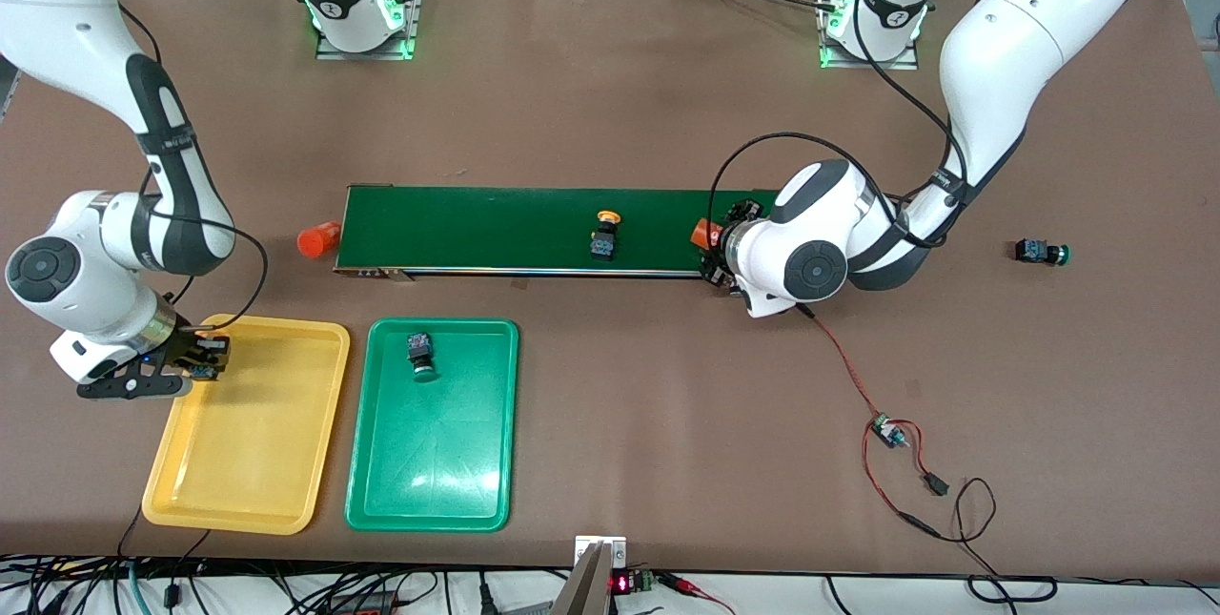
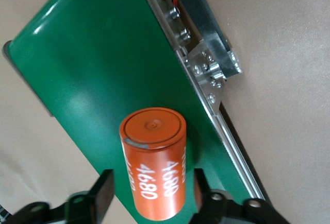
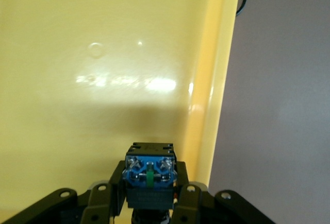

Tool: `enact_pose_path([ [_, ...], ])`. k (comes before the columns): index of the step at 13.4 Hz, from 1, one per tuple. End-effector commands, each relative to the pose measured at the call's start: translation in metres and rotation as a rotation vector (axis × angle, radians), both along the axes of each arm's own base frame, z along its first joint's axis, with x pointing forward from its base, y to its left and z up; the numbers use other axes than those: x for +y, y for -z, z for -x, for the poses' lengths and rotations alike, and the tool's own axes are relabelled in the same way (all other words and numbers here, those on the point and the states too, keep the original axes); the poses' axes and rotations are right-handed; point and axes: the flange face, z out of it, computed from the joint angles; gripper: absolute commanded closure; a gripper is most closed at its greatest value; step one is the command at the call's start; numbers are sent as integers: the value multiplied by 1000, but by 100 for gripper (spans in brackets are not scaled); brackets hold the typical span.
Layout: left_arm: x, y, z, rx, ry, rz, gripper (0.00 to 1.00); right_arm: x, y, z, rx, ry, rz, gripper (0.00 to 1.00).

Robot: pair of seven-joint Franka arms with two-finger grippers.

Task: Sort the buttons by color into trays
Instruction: 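Lower the yellow button into the yellow tray while the left gripper places the cylinder, then open the right gripper and lift it from the yellow tray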

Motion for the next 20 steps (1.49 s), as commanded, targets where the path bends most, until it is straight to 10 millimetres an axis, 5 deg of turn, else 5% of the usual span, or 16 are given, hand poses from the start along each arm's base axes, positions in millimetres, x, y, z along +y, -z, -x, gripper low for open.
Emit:
enact_pose_path([
  [1,1,-7,-1,30,-12,-15,0,-4,6,-13,-30,-22,5,86],
  [2,4,-10,-2,30,-12,-22,0,-4,12,-12,-23,-20,2,84],
  [5,43,-34,-24,18,17,-111,0,0,21,-12,-25,-6,-10,28],
  [7,61,-53,-43,-41,38,-185,0,3,16,-13,-28,-5,-13,21],
  [9,86,-53,-56,-82,29,-232,0,8,4,-11,-11,5,-28,21],
  [11,116,-49,-65,-87,96,-195,0,34,-22,-7,58,51,-69,21],
  [17,205,-43,-81,-65,304,-93,0,158,-119,27,232,192,-106,21],
  [20,250,-39,-77,-22,472,1,0,213,-148,47,271,260,-130,20],
])
